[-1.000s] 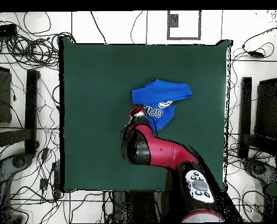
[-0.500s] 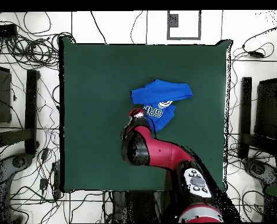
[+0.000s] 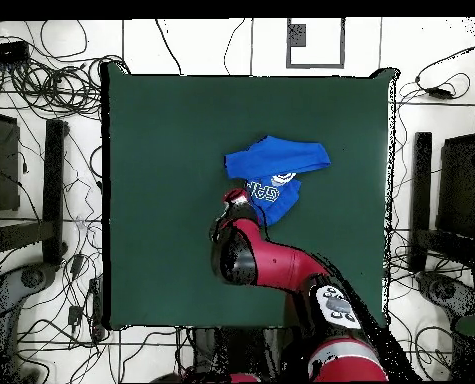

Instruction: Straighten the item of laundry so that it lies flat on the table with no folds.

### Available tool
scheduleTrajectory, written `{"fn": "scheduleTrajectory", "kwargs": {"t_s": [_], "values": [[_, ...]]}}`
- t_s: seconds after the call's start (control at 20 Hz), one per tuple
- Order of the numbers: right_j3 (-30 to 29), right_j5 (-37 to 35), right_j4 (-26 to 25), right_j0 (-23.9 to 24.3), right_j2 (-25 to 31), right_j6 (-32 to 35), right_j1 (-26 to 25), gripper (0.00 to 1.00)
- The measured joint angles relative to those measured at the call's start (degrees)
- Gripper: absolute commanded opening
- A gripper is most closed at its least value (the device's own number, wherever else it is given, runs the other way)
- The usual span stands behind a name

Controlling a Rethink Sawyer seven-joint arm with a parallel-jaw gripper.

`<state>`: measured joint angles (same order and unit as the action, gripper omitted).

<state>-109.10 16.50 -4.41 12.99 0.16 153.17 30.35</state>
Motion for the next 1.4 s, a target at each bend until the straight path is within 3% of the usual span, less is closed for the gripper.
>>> {"fn": "scheduleTrajectory", "kwargs": {"t_s": [1.4], "values": [[0.12,2.25,-1.32,0.87,0.02,0.00,-5.99,0.00]]}}
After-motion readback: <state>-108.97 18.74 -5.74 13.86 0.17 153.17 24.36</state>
